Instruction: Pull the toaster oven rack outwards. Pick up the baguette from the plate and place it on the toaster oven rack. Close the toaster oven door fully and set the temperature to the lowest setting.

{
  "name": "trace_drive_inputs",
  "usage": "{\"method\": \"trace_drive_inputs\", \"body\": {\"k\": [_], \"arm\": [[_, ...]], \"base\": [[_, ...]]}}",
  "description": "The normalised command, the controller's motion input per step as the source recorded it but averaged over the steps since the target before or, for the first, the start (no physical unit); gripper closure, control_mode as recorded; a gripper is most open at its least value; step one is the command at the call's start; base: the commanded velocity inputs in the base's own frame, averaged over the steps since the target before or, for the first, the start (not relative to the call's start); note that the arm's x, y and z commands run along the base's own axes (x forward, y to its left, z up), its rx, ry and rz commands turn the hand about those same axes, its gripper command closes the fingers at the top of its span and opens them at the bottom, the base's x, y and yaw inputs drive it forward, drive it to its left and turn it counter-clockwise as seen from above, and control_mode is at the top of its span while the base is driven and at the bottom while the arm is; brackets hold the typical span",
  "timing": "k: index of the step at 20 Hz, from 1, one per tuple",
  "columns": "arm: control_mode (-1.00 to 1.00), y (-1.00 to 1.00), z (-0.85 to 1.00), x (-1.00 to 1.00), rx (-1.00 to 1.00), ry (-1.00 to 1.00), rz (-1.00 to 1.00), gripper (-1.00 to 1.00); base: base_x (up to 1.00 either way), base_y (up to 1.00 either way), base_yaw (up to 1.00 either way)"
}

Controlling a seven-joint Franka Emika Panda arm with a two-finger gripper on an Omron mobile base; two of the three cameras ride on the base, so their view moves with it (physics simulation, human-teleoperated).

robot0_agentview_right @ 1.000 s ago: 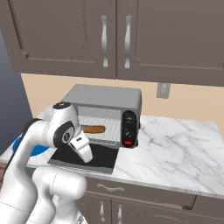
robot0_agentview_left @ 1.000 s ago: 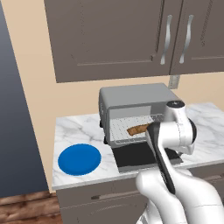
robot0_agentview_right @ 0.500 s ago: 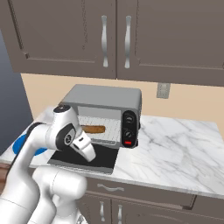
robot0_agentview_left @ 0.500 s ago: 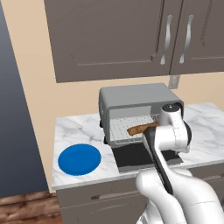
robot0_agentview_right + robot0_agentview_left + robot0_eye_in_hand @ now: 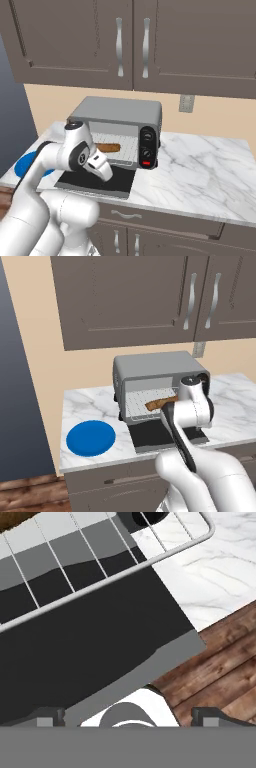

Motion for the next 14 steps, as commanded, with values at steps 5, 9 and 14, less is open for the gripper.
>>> {"method": "trace_drive_inputs", "body": {"k": [5, 9, 14], "arm": [[-1.00, 0.00, -0.03, 0.16, 0.00, 0.00, 0.00, -1.00], [-1.00, 0.00, -0.10, 0.14, 0.00, 0.00, 0.00, -1.00], [-1.00, 0.00, -0.13, 0.14, 0.00, 0.00, 0.00, -1.00]], "base": [[0.00, 0.00, 0.00], [0.00, 0.00, 0.00], [0.00, 0.00, 0.00]]}}
